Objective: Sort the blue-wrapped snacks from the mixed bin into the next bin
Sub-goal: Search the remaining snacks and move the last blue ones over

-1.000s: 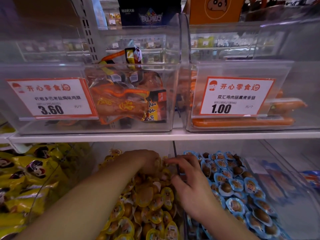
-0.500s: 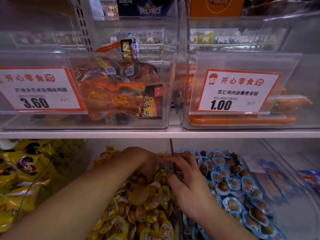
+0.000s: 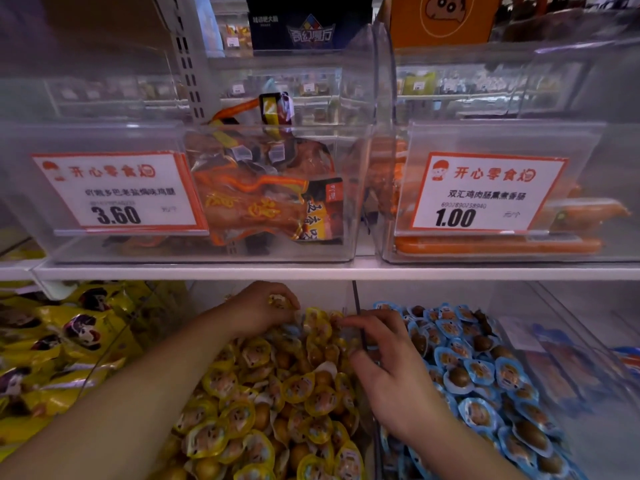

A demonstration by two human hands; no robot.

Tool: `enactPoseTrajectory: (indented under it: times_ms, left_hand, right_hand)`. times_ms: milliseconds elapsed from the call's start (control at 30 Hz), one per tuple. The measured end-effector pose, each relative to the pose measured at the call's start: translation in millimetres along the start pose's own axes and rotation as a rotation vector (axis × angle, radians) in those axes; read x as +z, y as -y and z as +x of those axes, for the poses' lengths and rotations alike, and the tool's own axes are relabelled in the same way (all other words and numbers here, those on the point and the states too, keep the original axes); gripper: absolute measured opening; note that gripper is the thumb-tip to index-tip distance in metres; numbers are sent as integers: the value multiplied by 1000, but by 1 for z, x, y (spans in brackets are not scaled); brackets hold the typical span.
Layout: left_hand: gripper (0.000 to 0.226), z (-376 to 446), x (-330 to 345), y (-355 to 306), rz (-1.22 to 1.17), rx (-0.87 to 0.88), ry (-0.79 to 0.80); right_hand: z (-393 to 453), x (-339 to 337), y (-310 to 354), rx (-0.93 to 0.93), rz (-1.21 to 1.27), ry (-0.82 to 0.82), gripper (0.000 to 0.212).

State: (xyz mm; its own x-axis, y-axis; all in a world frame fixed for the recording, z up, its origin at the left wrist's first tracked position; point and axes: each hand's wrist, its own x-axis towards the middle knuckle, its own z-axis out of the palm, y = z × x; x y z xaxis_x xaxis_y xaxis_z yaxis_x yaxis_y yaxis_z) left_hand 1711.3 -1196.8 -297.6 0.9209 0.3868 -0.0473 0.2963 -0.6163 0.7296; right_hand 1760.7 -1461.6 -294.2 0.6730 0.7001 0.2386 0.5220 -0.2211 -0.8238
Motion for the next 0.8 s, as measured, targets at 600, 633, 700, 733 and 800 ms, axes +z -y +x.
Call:
enactPoseTrajectory:
  times_ms: [600, 633, 700, 733, 800]
  left_hand:
    - [52, -170, 10, -27, -881, -411, -256]
    - [47, -175, 8, -27, -827, -391, -275]
    - [37, -179, 5, -23, -706, -345, -305]
    - [37, -180, 5, -21, -671, -340, -302]
    - [41, -176, 2, -20, -698, -351, -284]
  right_hand:
    - [-33, 40, 52, -367, -494, 197, 39]
    - [-35, 49, 49, -329, -552, 283, 42]
    - [-34, 64, 42, -257, -630, 394, 48]
    - [-32, 68, 39, -254, -650, 398, 49]
    - [-26, 73, 35, -258, -648, 344, 42]
